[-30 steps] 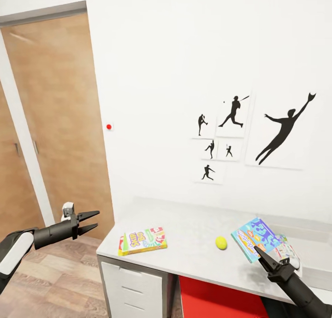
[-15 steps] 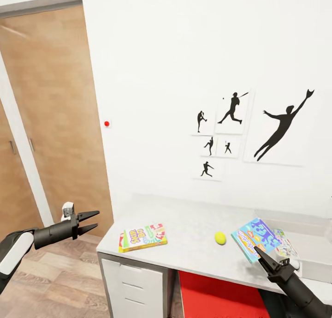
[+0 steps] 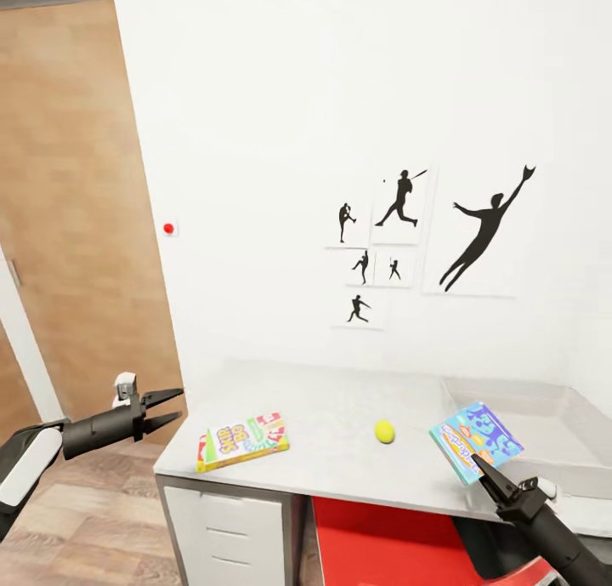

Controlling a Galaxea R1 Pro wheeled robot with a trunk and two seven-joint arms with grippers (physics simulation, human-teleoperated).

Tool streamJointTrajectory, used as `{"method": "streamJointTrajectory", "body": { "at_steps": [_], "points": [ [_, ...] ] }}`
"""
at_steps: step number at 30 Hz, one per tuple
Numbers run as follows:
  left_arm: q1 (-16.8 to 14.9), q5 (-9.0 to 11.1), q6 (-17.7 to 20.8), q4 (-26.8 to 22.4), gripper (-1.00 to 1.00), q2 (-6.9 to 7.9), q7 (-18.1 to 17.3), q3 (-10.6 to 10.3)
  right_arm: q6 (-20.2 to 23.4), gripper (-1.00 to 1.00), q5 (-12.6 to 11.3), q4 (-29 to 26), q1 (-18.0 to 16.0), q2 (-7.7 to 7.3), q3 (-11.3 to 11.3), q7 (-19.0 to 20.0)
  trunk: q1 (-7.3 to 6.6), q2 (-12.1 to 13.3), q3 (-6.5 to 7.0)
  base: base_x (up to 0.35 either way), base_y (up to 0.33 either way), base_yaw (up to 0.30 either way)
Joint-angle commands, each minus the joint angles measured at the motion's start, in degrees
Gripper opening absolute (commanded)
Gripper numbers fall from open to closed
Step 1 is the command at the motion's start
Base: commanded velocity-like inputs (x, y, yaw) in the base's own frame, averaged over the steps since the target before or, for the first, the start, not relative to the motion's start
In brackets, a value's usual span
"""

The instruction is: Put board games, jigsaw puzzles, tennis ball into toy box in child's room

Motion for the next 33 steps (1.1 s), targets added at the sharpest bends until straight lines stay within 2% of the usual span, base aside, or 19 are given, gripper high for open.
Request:
{"method": "streamJointTrajectory", "body": {
  "at_steps": [1,12,22,33],
  "points": [
    [0.0,-0.1,0.2,0.0,1.0,0.01,-0.2,0.1,0.4,-1.0,-0.2,0.0,0.0,0.0,0.0,0.0,0.02,0.0,-0.03,0.0,0.0,-0.275],
    [0.0,-0.1,0.2,0.0,1.0,0.01,-0.2,0.0,0.4,-1.0,-0.2,0.1,0.0,0.0,-0.1,0.1,0.02,0.0,-0.03,0.022,0.0,-0.277],
    [0.0,-0.1,0.2,0.0,1.0,0.01,-0.3,0.1,0.4,-1.0,-0.2,0.5,0.0,-0.09,-0.1,0.1,0.02,0.0,-0.03,0.217,0.0,-0.277],
    [0.0,-0.1,0.2,0.0,1.0,0.01,-0.3,0.1,0.4,-1.0,-0.2,0.5,0.0,-0.09,-0.1,0.1,0.02,0.0,-0.03,0.017,0.0,-0.277]
  ]
}}
